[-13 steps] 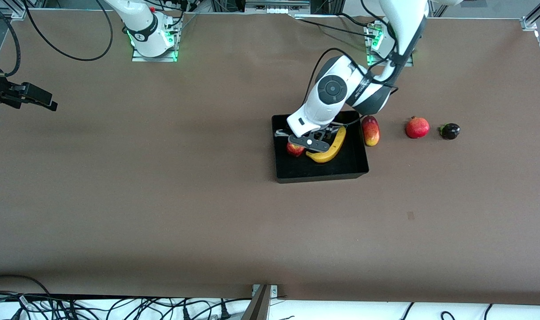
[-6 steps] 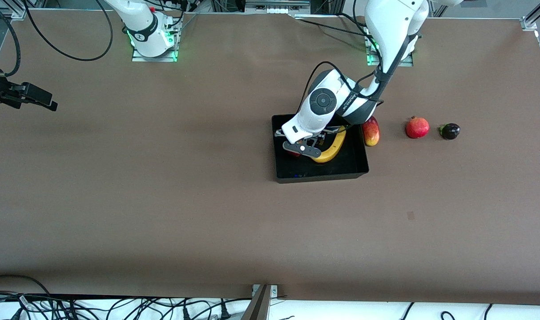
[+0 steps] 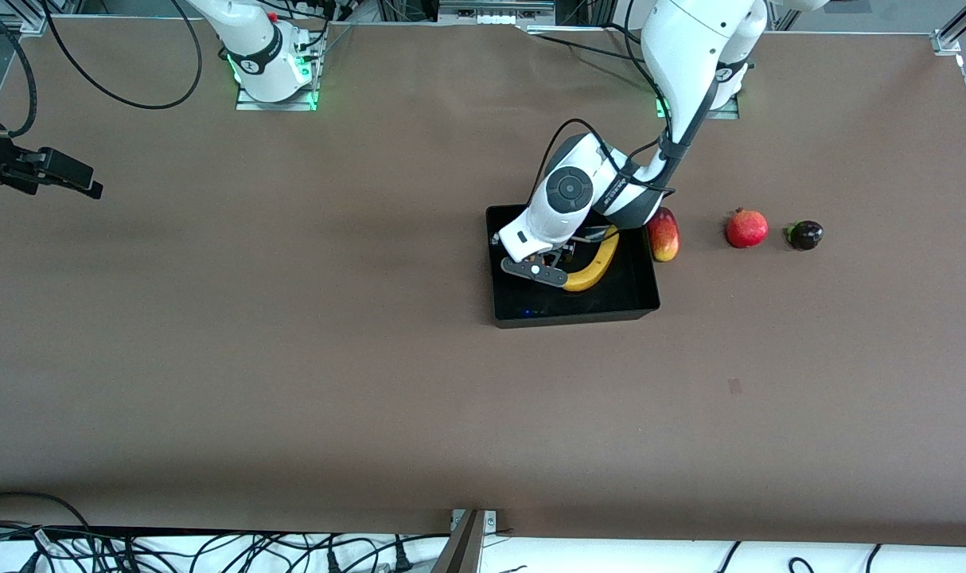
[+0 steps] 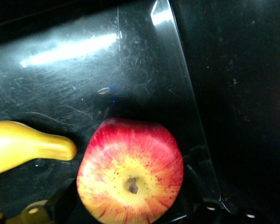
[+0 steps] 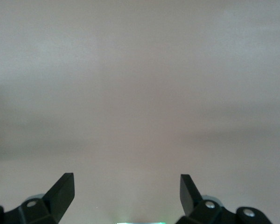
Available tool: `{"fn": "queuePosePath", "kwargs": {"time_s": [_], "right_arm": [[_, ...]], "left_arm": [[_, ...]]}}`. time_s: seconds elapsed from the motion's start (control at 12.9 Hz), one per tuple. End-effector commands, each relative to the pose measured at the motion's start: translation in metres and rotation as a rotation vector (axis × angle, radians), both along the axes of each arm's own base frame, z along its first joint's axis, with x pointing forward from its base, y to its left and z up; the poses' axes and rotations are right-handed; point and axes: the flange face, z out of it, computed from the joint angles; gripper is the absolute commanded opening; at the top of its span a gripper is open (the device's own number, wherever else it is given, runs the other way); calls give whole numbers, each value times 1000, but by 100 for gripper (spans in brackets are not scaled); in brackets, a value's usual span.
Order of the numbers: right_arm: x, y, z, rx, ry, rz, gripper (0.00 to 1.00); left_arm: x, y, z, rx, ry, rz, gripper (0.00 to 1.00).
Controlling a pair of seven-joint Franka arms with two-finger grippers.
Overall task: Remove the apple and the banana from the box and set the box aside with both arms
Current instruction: 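Grasp the red-yellow apple in the tray with the left gripper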
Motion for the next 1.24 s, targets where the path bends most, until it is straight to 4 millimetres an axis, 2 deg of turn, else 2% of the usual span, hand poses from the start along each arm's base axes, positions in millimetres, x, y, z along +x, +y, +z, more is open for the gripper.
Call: {"fn": "queuePosePath", "kwargs": {"time_s": [0.0,0.08,0.23,0.31,0.46,0.7,0.85,1.0,1.16], "right_arm": [[-2,-1,3,0,-3,-8,100],[-2,-1,3,0,-3,-8,100],[-2,-1,3,0,-3,-8,100],[-2,-1,3,-1,-3,-8,100],[-1,-1,3,0,-4,-8,100],[-1,-1,3,0,-3,-8,100],[-1,0,3,0,-4,-8,100],[-2,-1,3,0,-3,-8,100],[-2,-1,3,0,-3,-8,100]], "left_arm": [[4,-6,1,-5,-13,-10,17],[4,-6,1,-4,-14,-12,0],[6,-6,8,-11,-24,-10,0],[9,-6,18,-18,-35,-3,0],[17,0,48,-29,-56,12,0],[25,20,93,-13,-30,30,0],[31,39,121,1,-13,50,0],[41,69,141,12,4,47,0],[59,112,152,13,22,-19,0]]}}
